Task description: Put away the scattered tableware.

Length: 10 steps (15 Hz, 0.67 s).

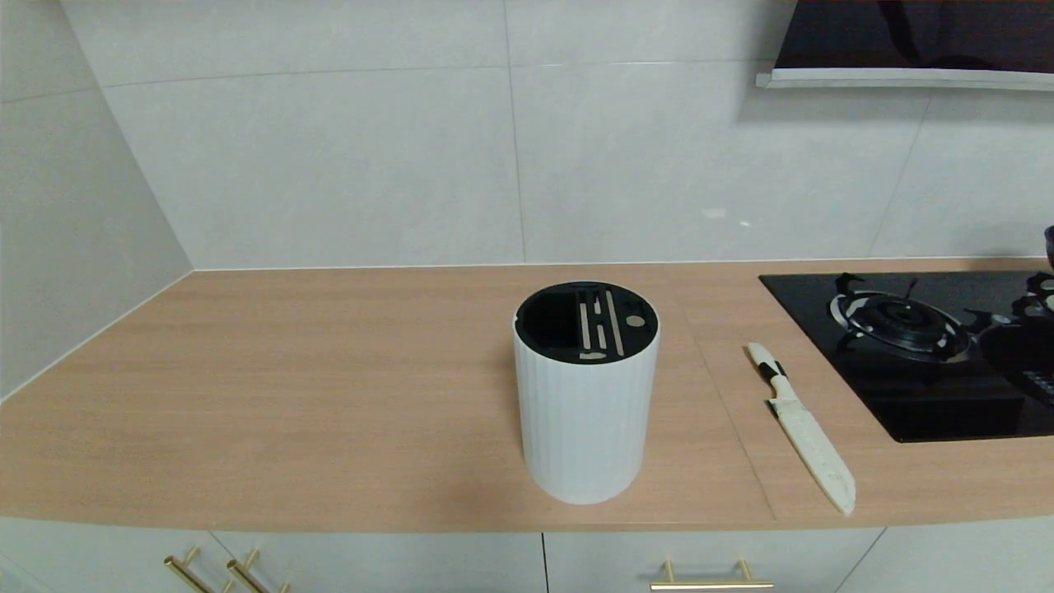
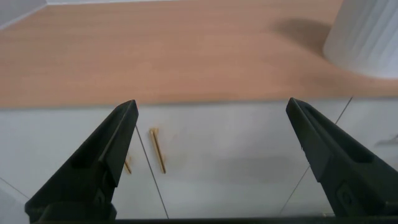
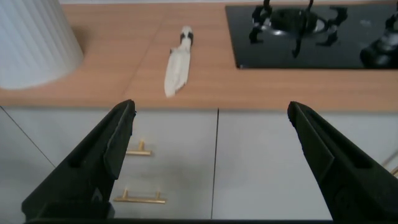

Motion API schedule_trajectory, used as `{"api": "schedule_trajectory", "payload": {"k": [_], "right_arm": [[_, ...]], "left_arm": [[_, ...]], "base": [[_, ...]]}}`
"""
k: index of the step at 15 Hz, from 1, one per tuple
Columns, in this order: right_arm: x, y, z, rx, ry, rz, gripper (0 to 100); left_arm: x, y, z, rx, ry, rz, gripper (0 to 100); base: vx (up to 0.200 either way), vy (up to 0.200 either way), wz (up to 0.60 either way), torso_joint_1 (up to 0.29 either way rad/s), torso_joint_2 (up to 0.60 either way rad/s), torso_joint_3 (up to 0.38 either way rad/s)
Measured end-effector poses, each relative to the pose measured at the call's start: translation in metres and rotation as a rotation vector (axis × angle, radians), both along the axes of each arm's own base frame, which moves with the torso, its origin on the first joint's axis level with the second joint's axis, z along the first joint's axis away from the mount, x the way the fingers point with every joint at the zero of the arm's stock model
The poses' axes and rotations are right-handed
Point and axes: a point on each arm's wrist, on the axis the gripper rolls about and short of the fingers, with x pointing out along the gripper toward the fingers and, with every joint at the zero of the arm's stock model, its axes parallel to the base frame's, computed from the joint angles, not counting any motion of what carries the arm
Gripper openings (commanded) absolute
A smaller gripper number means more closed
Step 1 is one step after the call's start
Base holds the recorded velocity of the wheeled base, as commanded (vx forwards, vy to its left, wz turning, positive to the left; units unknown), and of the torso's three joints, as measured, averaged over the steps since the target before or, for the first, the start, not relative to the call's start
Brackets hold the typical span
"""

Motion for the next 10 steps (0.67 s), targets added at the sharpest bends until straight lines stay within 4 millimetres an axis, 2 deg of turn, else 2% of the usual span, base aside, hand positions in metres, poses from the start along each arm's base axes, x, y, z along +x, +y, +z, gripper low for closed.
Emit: {"api": "schedule_trajectory", "payload": {"k": [6,10], "right_arm": [[0.0000,0.0000,0.0000,0.000,0.000,0.000,100],[0.0000,0.0000,0.0000,0.001,0.000,0.000,100]], "left_arm": [[0.0000,0.0000,0.0000,0.000,0.000,0.000,100],[0.0000,0.0000,0.0000,0.000,0.000,0.000,100]], "base": [[0.000,0.000,0.00,0.269,-0.58,-0.312],[0.000,0.000,0.00,0.176,-0.35,-0.182]]}}
